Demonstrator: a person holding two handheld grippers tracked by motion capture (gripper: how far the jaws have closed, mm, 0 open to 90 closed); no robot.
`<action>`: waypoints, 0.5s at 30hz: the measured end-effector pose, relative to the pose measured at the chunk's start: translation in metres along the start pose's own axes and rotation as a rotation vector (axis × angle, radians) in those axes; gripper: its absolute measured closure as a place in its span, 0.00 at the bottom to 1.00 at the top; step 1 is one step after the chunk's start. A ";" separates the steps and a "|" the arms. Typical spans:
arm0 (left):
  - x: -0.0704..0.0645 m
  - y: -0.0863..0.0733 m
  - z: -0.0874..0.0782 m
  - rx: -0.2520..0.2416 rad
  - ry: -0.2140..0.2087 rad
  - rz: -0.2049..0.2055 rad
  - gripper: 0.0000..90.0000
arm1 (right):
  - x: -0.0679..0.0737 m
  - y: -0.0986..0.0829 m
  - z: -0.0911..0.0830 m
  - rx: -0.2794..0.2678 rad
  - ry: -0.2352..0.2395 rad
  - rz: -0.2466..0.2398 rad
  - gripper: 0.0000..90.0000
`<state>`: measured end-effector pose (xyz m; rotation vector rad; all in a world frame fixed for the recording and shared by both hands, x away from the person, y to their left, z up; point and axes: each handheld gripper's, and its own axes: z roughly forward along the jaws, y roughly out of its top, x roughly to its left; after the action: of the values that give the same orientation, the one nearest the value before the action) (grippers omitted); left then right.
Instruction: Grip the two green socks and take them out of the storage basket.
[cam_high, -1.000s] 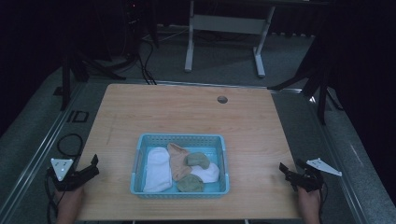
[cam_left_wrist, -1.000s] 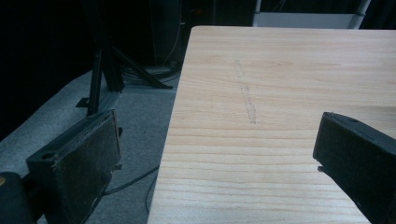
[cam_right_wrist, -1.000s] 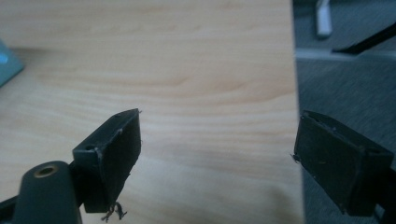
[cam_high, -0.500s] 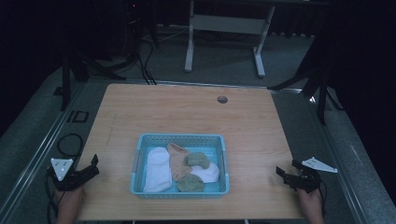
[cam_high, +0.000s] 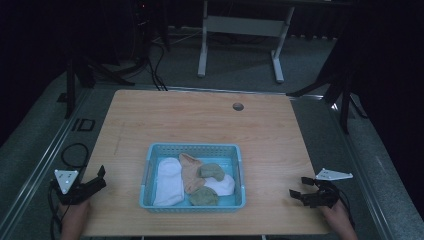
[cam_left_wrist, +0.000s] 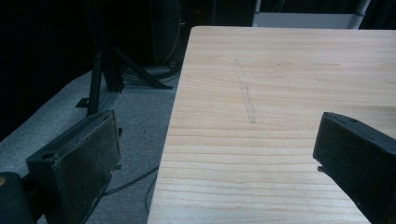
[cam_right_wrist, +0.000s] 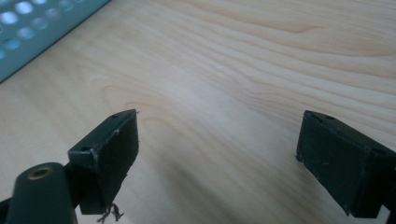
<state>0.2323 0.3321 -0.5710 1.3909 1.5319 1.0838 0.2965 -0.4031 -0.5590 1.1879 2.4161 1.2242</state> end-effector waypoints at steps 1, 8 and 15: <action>0.000 0.000 0.000 0.000 0.000 0.000 0.00 | 0.001 0.001 0.000 0.011 0.008 -0.019 0.14; 0.000 0.000 0.000 0.002 0.001 0.000 0.00 | 0.009 0.011 0.004 0.120 0.080 -0.118 0.14; 0.000 0.000 0.000 0.002 0.000 -0.001 0.00 | 0.016 0.024 0.009 0.186 0.135 -0.168 0.14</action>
<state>0.2324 0.3322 -0.5710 1.3913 1.5338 1.0824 0.3037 -0.3778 -0.5443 0.9496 2.7160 1.0829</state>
